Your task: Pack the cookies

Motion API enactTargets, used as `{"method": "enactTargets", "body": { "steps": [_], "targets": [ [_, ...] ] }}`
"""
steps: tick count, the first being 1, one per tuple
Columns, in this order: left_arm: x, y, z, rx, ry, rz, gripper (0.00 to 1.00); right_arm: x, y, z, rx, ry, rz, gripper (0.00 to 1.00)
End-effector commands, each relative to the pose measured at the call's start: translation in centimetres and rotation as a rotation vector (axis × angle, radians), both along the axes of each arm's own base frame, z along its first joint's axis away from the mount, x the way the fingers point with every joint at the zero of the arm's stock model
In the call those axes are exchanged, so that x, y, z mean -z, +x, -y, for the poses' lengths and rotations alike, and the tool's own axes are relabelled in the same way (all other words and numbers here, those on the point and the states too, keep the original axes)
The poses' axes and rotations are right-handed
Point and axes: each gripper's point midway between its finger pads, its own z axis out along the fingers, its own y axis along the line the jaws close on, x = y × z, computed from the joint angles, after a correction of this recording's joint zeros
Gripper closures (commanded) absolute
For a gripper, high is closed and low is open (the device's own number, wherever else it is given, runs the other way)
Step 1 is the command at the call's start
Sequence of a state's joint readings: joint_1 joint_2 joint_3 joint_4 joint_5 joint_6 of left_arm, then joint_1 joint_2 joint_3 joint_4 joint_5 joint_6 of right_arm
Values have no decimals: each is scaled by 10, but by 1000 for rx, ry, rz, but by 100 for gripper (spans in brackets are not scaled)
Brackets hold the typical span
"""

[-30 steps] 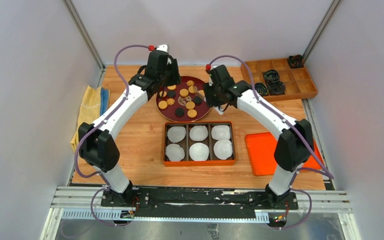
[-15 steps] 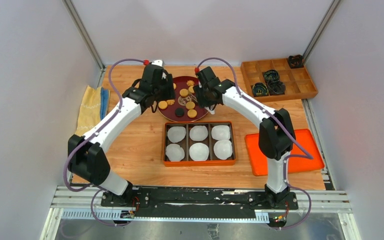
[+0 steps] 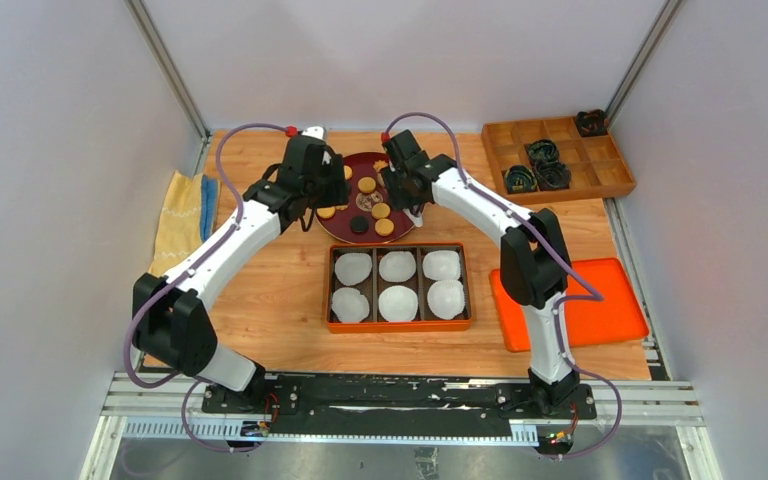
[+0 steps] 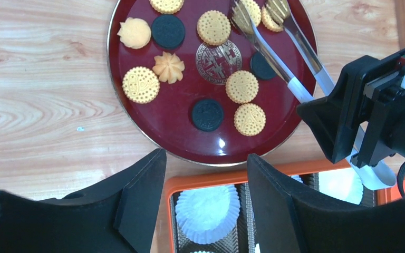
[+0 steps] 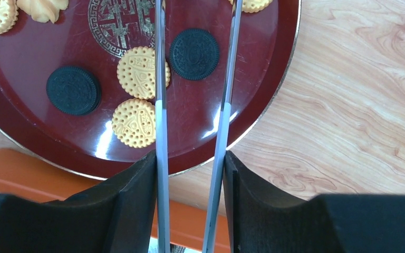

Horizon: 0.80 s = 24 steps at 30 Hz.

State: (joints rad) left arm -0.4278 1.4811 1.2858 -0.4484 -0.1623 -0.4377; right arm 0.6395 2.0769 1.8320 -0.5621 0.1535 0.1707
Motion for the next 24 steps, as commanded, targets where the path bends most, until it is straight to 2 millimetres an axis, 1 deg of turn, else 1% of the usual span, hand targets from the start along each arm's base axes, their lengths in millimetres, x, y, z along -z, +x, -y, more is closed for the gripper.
{"method": "enactTargets", "body": {
  "steps": [1, 6, 11, 15, 17, 20, 21, 24],
  "targets": [
    [13, -1, -1, 0, 18, -17, 36, 1, 5, -5, -16, -6, -3, 53],
    [20, -4, -2, 1, 28, -41, 36, 1, -1, -11, -31, 22, -34, 52],
    [23, -7, -1, 12, 21, -49, 37, 12, -4, -14, -33, 24, -70, 53],
    [26, -8, 0, 20, 17, -57, 36, 12, -5, -11, -11, 15, -75, 57],
    [26, -9, -1, 15, 19, -56, 37, 7, -5, -8, -5, 9, -63, 63],
    [21, -9, -5, -1, 27, -40, 39, -10, -6, -2, 9, 8, -26, 68],
    [19, -9, -8, -11, 32, -32, 39, -22, -7, 1, 11, 14, -3, 68],
    [11, -9, -16, -38, 42, -10, 39, -47, -13, 10, 13, 22, 44, 71]
  ]
}}
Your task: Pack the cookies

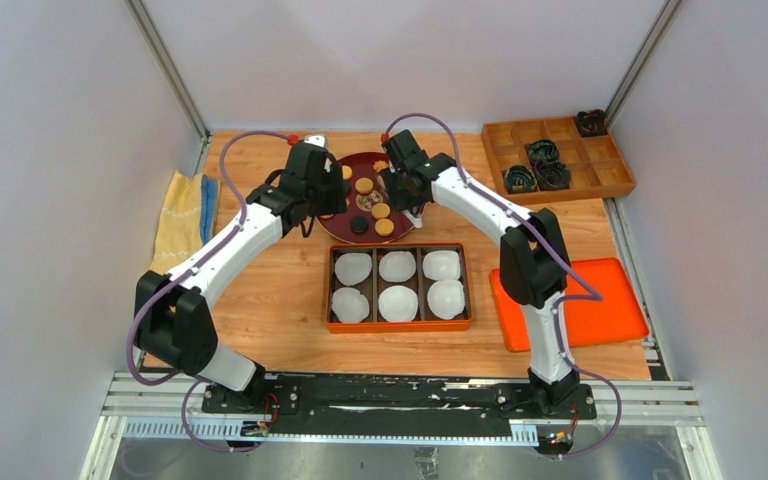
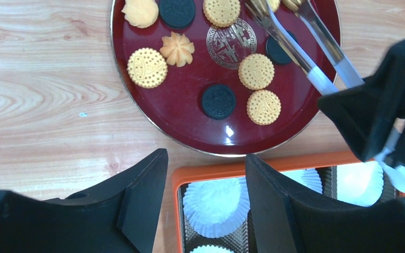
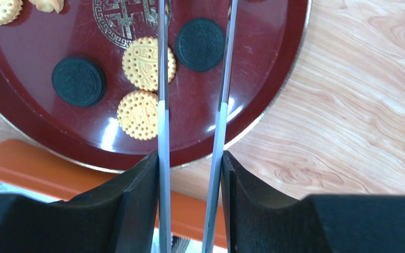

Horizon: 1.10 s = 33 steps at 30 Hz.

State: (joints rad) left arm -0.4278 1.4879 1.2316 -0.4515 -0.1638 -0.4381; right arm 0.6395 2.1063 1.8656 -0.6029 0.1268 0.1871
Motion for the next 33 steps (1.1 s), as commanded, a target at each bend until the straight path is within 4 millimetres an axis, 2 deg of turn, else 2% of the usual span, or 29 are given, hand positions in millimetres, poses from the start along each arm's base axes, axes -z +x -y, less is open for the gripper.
{"method": "enactTargets", "body": {
  "steps": [1, 7, 11, 15, 18, 21, 25, 28, 33],
  "targets": [
    [-16, 1, -14, -40, 13, 53, 39, -61, -12, 17, 14, 21, 102, 71],
    [-10, 4, -29, -89, -58, 25, 39, -94, -35, 28, 2, 69, 140, 73],
    [-10, 6, -35, -105, -58, 22, 39, -97, -53, 33, -25, 72, 138, 73],
    [-30, 20, -49, -165, -64, 54, 38, -100, -81, 27, -88, 88, 119, 72],
    [-42, 35, -60, -195, -132, 54, 37, -96, -114, 15, -161, 77, 103, 72],
    [-28, 45, -68, -225, -231, -10, 37, -90, -149, 4, -235, 53, 97, 72],
    [-4, 43, -72, -240, -257, -69, 38, -81, -184, -7, -308, 49, 73, 72],
    [7, 38, -70, -237, -263, -89, 38, -75, -199, -12, -342, 43, 60, 72],
    [15, 31, -70, -229, -263, -103, 38, -63, -212, -21, -372, 21, 28, 72]
  ]
}}
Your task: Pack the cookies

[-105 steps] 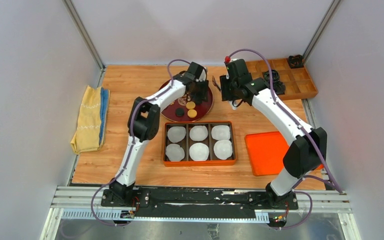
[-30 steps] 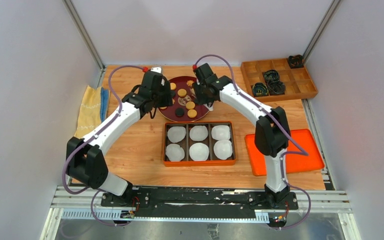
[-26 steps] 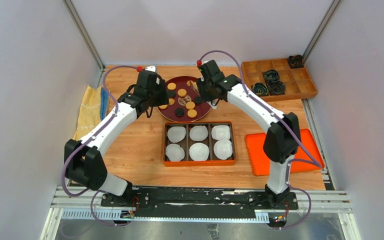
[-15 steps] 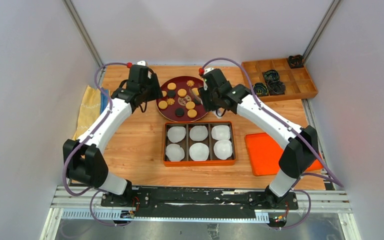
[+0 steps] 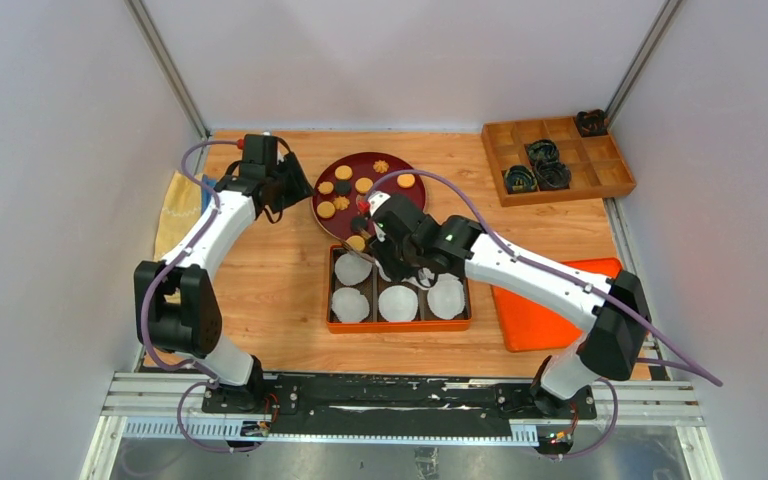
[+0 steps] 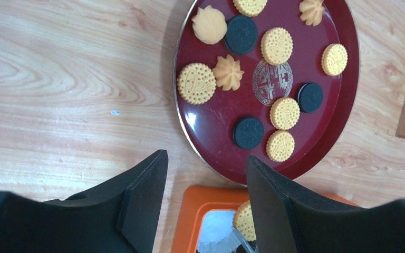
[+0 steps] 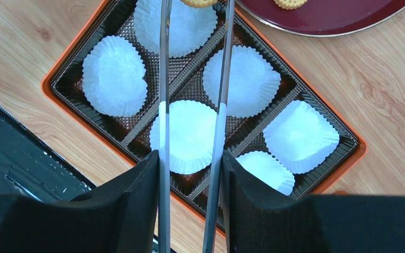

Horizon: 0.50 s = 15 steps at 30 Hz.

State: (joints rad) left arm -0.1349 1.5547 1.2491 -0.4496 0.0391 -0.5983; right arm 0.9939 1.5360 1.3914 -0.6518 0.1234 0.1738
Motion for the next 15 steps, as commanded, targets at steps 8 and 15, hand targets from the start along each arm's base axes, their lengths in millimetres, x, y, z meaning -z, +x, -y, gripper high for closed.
{"method": "enactTargets", "body": {
  "steps": [8, 15],
  "targets": [
    [0, -5, 5, 21, -23, 8, 39, 14, -24, -11, -42, -49, -39, 72],
    [2, -7, 8, 32, -38, 2, 38, 26, -36, -5, -51, -101, -66, 75]
  ]
}}
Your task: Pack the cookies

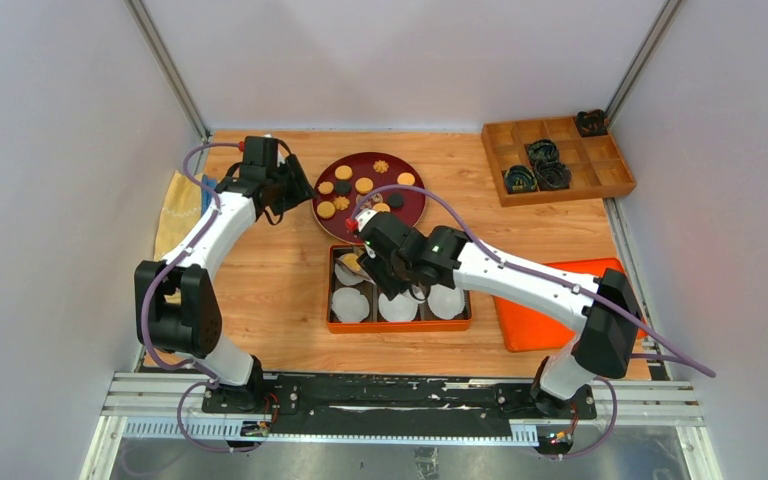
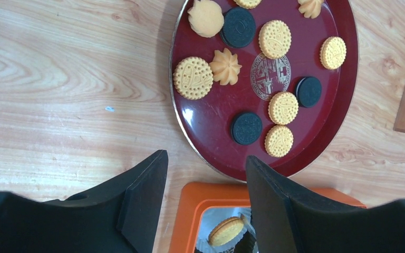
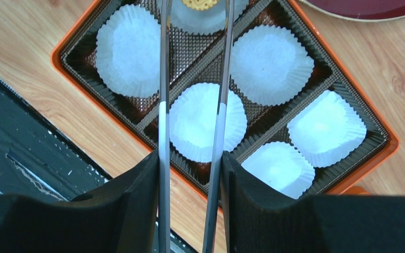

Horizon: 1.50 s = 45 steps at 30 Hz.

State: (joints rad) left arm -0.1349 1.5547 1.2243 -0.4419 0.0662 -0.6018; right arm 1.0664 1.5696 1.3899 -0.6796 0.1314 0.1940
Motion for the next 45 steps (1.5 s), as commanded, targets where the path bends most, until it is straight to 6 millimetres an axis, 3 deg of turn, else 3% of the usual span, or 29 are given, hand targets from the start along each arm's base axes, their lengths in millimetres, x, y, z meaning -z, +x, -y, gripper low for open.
{"method": "enactTargets", "body": {
  "steps": [1, 11, 17, 20, 24, 29, 35, 40, 45],
  "targets": [
    [-5, -3, 4, 16, -21, 21, 39, 9, -14, 8, 3, -60, -32, 76],
    [-7, -5, 7, 31, -35, 30, 39, 12, -14, 14, 35, -82, -16, 68],
    [-11, -3, 11, 67, -37, 53, 38, 10, -7, 8, 47, -83, 3, 44],
    [-15, -3, 15, 92, -48, 70, 37, 8, -5, 5, 42, -77, 8, 37],
    [-23, -4, 16, 104, -52, 92, 36, -3, -2, 3, 48, -58, 29, 40],
    [-30, -6, 20, 120, -73, 112, 36, -41, 4, 3, 58, 16, 95, 49],
    [-35, -5, 25, 138, -94, 128, 36, -71, 12, 4, 75, 70, 167, 52],
    [-35, -3, 25, 139, -96, 135, 36, -62, 36, 2, 122, 17, 216, 49],
    [-32, -1, 25, 138, -91, 128, 37, -45, 75, 0, 190, -3, 225, 51]
  ]
}}
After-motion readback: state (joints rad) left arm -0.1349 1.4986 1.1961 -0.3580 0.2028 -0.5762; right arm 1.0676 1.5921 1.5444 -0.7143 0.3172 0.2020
